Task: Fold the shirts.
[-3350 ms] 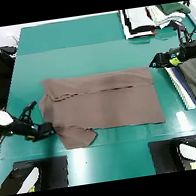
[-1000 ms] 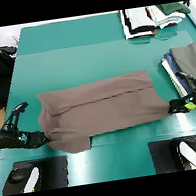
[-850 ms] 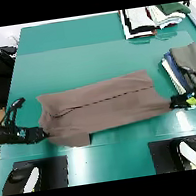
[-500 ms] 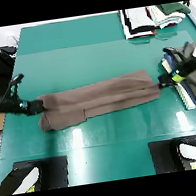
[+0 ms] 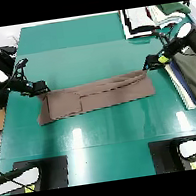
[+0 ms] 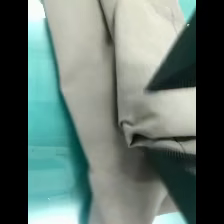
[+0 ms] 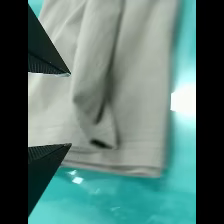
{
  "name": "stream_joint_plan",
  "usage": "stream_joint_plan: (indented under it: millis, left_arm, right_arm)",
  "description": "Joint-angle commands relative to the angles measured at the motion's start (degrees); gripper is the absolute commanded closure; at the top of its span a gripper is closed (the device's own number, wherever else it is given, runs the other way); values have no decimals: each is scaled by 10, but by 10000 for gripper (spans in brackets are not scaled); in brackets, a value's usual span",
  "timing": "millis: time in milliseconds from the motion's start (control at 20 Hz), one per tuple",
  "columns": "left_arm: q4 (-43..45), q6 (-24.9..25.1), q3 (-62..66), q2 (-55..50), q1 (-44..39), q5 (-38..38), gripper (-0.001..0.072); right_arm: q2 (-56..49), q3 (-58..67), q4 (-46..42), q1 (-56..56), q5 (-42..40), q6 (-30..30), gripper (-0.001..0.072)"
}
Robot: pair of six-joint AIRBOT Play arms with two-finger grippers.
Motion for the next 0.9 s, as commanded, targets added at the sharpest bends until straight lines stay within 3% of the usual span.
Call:
stream_joint_plan:
  millis: [0,100,150,200,250,300,650,750,800,850]
  left_arm:
    - [-7,-5,33,-11,0,-23,279]
    - [-36,-4,38,-9,0,-38,280]
    - [-53,-3,38,-9,0,-45,280]
    - [-67,-3,38,-9,-1,-46,330]
    - [-76,0,38,-9,-4,-43,568]
    - [-84,8,38,-9,-12,-36,681]
    - [-88,-29,38,-20,-141,71,680]
    - [-89,-45,38,-35,-184,89,680]
    - [-90,-52,38,-45,-203,97,680]
    - [-91,-61,38,-55,-220,109,680]
  right_arm:
    - [-20,42,61,-33,18,-28,222]
    - [-20,22,59,-62,46,-38,214]
    - [-20,-2,60,-79,52,-42,170]
    - [-20,-27,60,-95,50,-42,167]
    - [-20,-57,63,-112,43,-42,166]
    - [-20,-87,85,-129,31,-56,166]
    - [-24,-210,189,-135,-48,-128,181]
    - [-37,-209,196,-111,-48,-129,245]
    - [-39,-209,200,-100,-49,-132,344]
    - [-38,-209,209,-92,-52,-144,490]
